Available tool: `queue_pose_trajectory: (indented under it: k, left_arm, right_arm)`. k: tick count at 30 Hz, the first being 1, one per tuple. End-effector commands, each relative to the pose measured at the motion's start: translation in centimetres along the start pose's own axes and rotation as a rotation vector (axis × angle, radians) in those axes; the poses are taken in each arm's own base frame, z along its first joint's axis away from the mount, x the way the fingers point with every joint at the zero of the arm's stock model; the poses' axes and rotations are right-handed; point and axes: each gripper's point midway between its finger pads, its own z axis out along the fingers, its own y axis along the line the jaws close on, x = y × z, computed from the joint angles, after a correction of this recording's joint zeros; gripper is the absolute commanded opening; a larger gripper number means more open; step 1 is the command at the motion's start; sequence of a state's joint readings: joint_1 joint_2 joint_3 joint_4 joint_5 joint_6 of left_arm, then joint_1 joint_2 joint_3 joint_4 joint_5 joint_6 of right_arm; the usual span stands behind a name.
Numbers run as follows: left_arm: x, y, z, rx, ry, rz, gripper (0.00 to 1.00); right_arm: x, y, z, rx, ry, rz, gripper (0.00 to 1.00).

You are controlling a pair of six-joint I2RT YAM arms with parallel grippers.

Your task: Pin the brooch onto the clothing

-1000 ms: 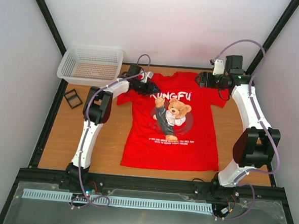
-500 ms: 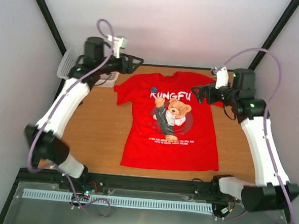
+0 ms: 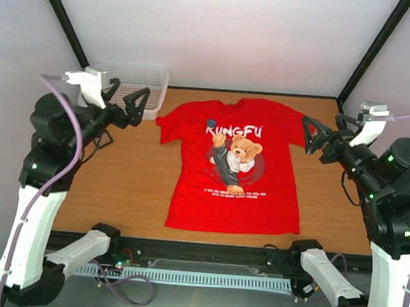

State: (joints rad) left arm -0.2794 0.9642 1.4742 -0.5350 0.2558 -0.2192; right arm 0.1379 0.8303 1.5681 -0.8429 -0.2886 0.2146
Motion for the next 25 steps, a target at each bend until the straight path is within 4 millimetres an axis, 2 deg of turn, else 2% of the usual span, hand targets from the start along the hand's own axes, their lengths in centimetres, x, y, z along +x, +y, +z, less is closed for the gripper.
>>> queue_pose_trajectory:
  k: [1,4,9,16,20,22,25]
  left_arm:
    - [-1.9,1.9,-4.3,-0.169,-0.105,0.001,1.0]
    - [-2.8,1.9,-6.0,-0.196,-0.15,-0.001,1.0]
    - [-2.8,1.8,-6.5,-0.197,-0.152,-0.002,1.0]
    - [-2.6,1.5,-6.3,-0.173,-0.149,-0.034,1.0]
    - [-3.1,1.0,-6.0,-0.147,-0.152,-0.025,1.0]
    - [-3.1,0.9,-5.8,-0.139,-0.149,-0.018,1.0]
    - [-3.0,0.6,-5.7,-0.122,-0.144,-0.012,1.0]
  right_arm:
    - [1.0,-1.4,-0.5,0.094,0.052,0.1,1.0]
    - [1.3,-3.1,-0.5,0.182,0.046,0.115,1.0]
    - [2.0,-4.6,-0.2,0.258,0.064,0.091,1.0]
    - [1.0,-5.0,-1.7,0.311,0.036,0.069,1.0]
    - [1.5,-5.2,-1.9,0.322,0.059,0.073,1.0]
    - [1.3,-4.5,-2.1,0.284,0.046,0.051,1.0]
    - [1.0,-4.9,-2.1,0.316,0.046,0.084,1.0]
